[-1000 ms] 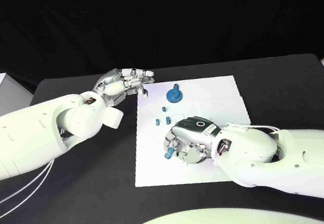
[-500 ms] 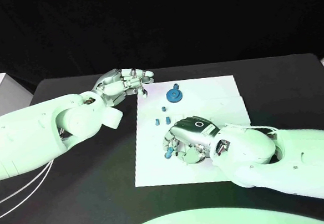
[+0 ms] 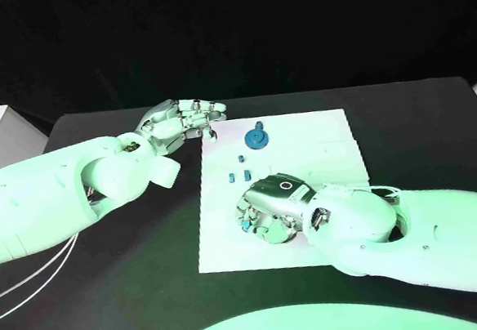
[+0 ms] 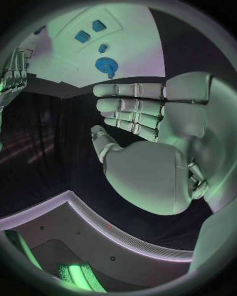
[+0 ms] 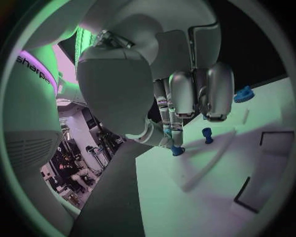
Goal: Assemble the parts on the task board
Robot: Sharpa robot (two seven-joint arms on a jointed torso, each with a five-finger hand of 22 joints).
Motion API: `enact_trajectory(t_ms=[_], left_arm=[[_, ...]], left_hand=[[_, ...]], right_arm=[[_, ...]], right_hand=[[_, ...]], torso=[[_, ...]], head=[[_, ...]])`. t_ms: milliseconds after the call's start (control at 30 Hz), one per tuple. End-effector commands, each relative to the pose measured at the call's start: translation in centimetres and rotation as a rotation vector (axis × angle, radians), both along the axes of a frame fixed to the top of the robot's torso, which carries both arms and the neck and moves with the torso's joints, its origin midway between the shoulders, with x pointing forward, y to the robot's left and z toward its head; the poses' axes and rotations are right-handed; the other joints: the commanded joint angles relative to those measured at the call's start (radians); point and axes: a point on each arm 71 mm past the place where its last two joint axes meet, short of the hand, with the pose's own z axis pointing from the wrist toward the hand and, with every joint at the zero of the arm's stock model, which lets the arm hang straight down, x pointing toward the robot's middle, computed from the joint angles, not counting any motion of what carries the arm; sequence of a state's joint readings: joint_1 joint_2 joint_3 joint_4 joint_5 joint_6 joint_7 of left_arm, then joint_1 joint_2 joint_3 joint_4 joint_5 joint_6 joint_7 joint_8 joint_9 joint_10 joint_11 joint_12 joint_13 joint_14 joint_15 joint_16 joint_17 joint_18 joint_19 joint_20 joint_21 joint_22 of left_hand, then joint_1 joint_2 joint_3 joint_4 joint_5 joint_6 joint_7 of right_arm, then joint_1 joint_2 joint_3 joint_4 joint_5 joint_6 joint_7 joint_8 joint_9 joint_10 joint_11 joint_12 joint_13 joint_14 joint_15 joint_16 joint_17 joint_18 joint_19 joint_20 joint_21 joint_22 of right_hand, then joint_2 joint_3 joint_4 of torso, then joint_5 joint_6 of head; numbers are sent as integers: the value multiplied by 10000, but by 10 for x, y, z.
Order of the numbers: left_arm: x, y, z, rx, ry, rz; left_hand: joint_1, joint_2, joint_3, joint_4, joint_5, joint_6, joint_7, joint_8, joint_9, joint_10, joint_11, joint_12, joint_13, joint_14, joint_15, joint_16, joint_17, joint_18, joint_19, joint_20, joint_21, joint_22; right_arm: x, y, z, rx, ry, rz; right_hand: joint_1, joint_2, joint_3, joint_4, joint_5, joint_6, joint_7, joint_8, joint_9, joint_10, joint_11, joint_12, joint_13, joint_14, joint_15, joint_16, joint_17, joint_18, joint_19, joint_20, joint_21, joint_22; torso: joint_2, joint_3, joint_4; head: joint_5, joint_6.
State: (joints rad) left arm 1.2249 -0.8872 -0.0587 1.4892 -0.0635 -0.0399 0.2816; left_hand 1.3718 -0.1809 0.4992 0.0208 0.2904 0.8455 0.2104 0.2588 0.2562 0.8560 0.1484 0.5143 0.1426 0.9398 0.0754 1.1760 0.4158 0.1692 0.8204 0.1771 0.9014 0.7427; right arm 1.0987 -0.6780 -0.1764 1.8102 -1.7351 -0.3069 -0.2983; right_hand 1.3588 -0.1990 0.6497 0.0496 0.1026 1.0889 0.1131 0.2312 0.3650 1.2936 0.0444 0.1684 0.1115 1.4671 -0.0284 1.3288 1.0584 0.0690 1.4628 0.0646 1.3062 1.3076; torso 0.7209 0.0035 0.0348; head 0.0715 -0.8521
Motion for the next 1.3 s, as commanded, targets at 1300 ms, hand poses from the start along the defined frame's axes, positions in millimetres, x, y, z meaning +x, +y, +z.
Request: enact_trajectory(t_ms=[1300], left_arm=[[-1, 0, -2, -62, 50, -205]], left_hand=[[-57, 26, -67, 10, -57, -12, -25, 75, 13, -111, 6, 67, -18, -33, 26, -38, -21, 146, 75, -26, -52, -31]], right_arm=[[26, -100, 39, 2905, 1962, -3456]], right_hand=[[-711, -559, -2783, 1188, 441, -846, 216, -754, 440, -93, 92, 1245, 578, 210, 46, 325, 586, 9, 6, 156, -533, 268]], torso=[[-59, -1, -41]], head=[[-660, 431]])
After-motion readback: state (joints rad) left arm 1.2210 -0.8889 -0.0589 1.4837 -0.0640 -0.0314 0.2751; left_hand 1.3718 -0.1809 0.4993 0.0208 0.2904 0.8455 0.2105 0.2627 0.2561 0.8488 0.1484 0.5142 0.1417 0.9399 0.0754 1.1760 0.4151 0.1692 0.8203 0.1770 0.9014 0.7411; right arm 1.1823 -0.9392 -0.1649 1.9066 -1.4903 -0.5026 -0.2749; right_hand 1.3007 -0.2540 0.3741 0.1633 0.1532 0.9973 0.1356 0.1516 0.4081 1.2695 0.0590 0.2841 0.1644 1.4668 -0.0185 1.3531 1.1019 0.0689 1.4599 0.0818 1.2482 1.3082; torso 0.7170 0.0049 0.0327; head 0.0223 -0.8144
